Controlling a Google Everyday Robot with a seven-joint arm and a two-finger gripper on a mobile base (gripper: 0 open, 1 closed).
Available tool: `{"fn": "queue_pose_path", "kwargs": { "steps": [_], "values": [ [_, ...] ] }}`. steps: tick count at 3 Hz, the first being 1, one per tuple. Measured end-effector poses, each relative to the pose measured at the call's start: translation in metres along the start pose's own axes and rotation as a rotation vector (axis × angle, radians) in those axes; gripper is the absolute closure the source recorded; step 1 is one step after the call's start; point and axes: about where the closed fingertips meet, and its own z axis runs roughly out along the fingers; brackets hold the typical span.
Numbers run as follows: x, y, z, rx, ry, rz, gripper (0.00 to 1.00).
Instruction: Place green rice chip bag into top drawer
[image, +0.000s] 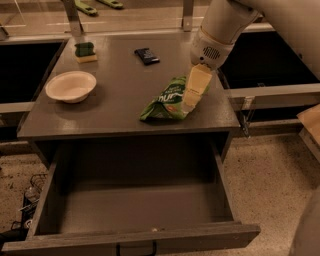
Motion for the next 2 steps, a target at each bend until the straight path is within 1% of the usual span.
{"fn": "queue_pose_path", "kwargs": {
  "steps": [1,2],
  "values": [
    [-0.007,0.011,0.011,-0.017,-0.04,-0.046,0.0],
    [-0.008,0.022,0.029,-0.059,-0.048,-0.067,0.0]
  ]
}}
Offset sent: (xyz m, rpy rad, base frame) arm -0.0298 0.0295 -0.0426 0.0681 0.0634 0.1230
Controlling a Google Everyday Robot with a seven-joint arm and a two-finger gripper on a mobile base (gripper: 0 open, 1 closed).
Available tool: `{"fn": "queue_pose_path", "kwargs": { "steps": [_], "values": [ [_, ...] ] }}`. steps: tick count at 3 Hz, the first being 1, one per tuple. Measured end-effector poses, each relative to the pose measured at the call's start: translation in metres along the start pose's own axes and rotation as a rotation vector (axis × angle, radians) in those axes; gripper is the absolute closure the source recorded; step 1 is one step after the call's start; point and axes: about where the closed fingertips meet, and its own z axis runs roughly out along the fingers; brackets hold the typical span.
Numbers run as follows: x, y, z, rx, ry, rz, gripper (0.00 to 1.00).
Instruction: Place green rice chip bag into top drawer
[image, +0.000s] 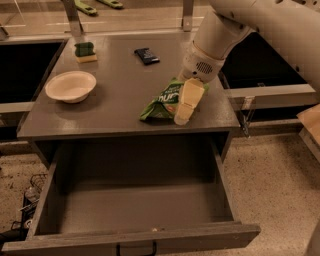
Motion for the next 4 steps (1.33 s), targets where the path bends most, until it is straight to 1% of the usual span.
{"fn": "queue_pose_path", "kwargs": {
  "steps": [1,2,3,4],
  "values": [
    [0.001,0.004,0.018,-0.05,0.007,-0.001,0.0],
    [-0.001,0.003,0.024,-0.067,0.011,0.0,0.0],
    [-0.001,0.003,0.024,-0.069,0.011,0.0,0.0],
    [0.006,-0.008,0.028,-0.036,0.006,0.007,0.0]
  ]
}}
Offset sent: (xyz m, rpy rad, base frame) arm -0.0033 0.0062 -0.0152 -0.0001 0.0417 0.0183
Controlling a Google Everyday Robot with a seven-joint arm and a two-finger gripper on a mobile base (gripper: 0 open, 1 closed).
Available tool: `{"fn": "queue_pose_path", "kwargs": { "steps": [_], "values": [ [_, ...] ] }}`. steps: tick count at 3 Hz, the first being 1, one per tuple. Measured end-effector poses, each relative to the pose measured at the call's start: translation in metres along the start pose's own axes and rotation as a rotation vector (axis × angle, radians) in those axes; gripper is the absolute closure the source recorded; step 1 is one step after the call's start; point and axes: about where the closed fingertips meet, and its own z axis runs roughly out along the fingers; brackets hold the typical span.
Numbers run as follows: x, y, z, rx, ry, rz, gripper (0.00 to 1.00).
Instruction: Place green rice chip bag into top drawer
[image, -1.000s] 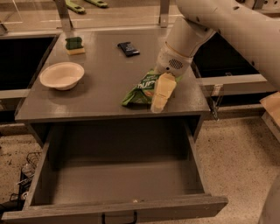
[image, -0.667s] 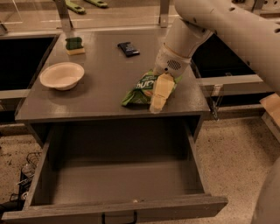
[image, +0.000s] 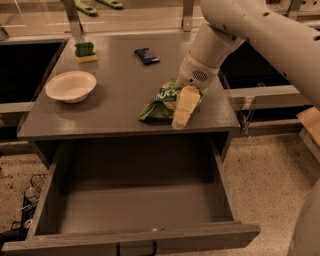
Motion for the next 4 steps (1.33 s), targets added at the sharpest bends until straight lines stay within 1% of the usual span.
{"fn": "queue_pose_path", "kwargs": {
  "steps": [1,2,4],
  "values": [
    [0.0062,-0.007,0.0022,0.041,-0.002,0.013,0.0],
    [0.0056,-0.0077,0.0027,0.043,-0.003,0.013,0.19],
    [0.0056,-0.0077,0.0027,0.043,-0.003,0.013,0.66]
  ]
}}
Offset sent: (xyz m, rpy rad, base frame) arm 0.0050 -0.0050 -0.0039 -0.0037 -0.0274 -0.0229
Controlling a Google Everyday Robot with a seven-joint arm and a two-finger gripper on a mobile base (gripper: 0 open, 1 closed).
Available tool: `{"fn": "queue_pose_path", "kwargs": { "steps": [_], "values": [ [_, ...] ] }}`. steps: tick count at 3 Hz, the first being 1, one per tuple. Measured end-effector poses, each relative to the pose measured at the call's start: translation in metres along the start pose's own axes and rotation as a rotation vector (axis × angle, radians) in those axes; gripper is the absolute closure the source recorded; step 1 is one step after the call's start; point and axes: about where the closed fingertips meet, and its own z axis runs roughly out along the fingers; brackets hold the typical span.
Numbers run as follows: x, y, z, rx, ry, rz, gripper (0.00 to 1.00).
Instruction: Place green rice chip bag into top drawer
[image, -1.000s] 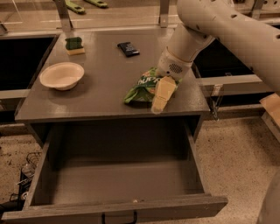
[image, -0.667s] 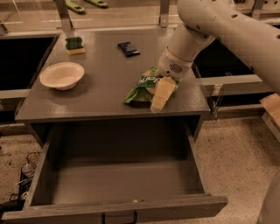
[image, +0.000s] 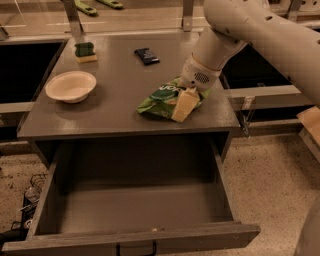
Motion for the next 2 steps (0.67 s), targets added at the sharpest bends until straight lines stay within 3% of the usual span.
{"fn": "queue_pose_path", "kwargs": {
  "steps": [1,2],
  "values": [
    [0.0,0.0,0.0,0.0,0.0,0.0,0.88],
    [0.0,0.0,0.0001,0.0,0.0,0.0,1.0]
  ]
}}
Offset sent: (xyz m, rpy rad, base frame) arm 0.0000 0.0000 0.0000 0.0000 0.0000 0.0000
